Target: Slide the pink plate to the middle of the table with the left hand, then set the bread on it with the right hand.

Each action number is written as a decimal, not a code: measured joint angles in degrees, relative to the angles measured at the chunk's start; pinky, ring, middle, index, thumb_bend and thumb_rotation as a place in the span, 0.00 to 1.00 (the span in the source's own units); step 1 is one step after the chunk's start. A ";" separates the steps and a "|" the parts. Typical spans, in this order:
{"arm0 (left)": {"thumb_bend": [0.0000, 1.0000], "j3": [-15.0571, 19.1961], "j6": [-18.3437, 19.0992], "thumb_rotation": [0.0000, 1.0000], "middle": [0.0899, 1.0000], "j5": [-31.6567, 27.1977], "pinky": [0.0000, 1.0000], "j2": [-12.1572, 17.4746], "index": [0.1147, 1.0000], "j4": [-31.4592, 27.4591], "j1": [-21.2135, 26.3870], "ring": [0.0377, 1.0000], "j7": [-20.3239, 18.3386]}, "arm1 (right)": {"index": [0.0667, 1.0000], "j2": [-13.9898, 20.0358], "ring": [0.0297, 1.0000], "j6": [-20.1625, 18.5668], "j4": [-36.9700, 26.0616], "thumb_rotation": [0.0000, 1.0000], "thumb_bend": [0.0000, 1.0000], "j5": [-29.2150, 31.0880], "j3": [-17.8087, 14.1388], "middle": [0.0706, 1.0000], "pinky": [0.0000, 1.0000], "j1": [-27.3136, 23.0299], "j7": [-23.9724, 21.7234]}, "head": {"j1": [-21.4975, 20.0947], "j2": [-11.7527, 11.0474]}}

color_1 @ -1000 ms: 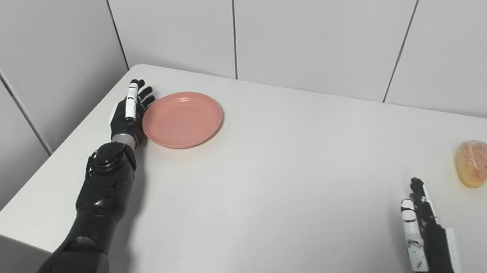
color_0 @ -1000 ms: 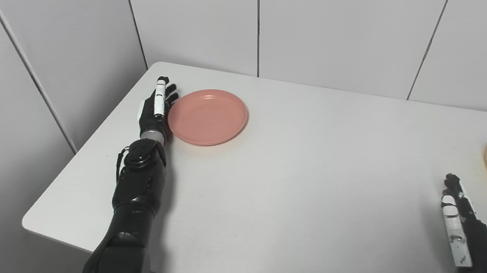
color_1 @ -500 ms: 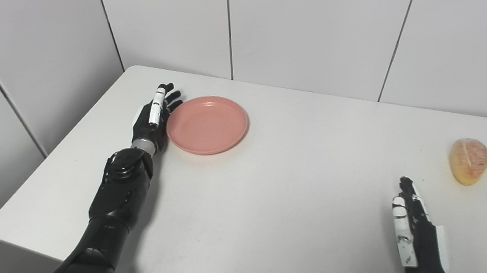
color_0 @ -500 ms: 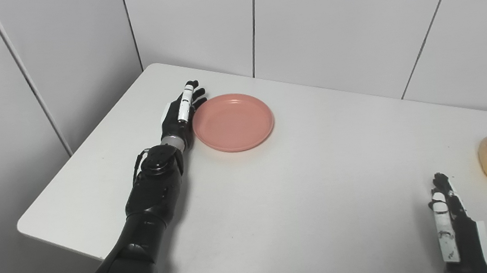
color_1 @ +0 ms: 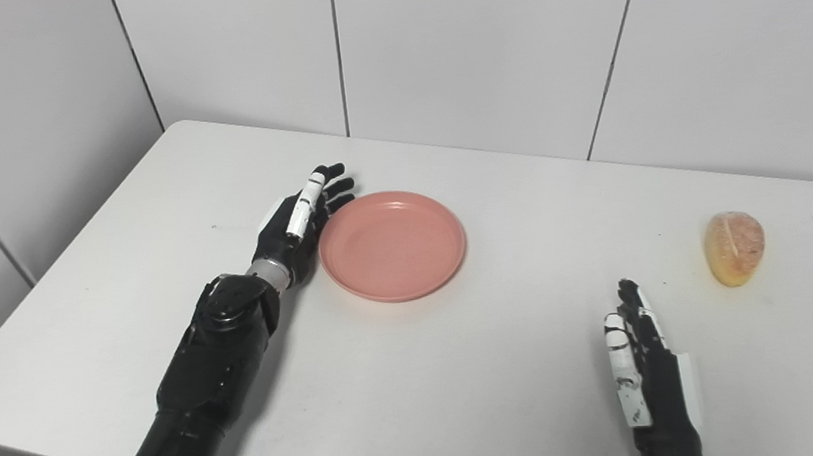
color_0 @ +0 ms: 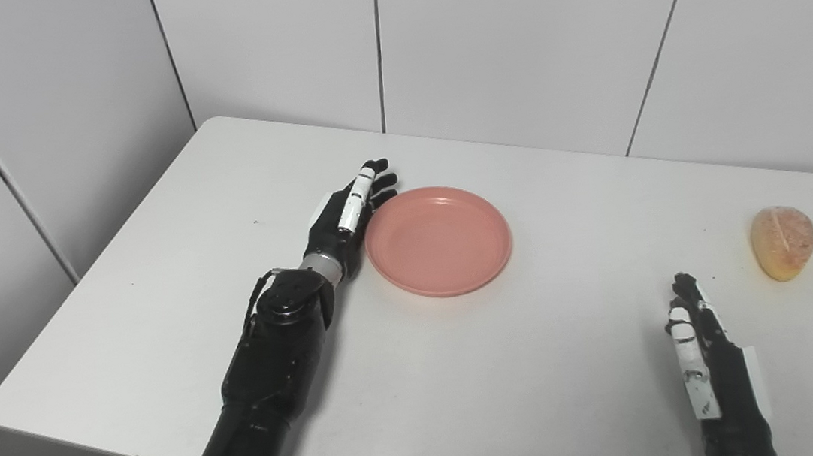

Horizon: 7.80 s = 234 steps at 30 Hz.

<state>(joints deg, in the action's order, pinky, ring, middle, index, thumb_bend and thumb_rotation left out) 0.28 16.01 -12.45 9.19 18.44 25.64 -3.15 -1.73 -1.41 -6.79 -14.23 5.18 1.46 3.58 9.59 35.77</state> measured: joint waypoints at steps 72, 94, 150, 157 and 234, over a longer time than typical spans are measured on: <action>0.33 -3.99 2.73 1.00 0.92 -0.12 0.92 -6.18 0.92 -9.54 -7.20 0.92 -5.38 | 0.86 8.10 0.84 -16.48 -11.01 0.71 0.51 -27.33 -3.04 0.87 0.74 -23.33 -3.18 | -28.83 1.50; 0.34 -2.74 2.75 1.00 0.92 -0.16 0.92 -6.35 0.91 -9.31 -7.22 0.92 -6.91 | 1.00 10.40 1.00 -25.74 7.19 0.69 0.95 -40.91 -7.69 1.00 0.96 -29.44 -4.31 | -29.72 1.85; 0.34 -2.61 5.79 1.00 0.92 -1.15 0.93 -6.38 0.92 -11.84 -7.80 0.91 -6.92 | 0.69 11.22 0.52 -25.82 42.28 0.27 0.73 -35.18 -8.78 0.59 0.42 -40.58 2.32 | -28.84 4.57; 0.34 -2.61 5.79 1.00 0.92 -1.16 0.92 -6.38 0.92 -11.87 -7.83 0.91 -6.92 | 0.50 13.37 0.33 -25.77 43.83 0.01 0.52 -31.97 -4.01 0.39 0.27 -41.31 6.56 | -28.75 4.75; 0.33 -4.72 4.92 1.00 0.91 5.15 0.89 -11.76 0.90 -11.93 -7.77 0.90 -0.19 | 0.46 4.56 0.40 -25.32 4.75 0.13 0.50 -35.76 20.43 0.47 0.32 -27.11 -17.79 | -15.30 8.88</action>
<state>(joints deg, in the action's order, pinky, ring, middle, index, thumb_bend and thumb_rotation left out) -4.44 20.93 -7.30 -2.57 6.51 17.87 -3.34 2.84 -26.73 -2.05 -49.98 25.61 -25.66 -14.20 -5.71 44.65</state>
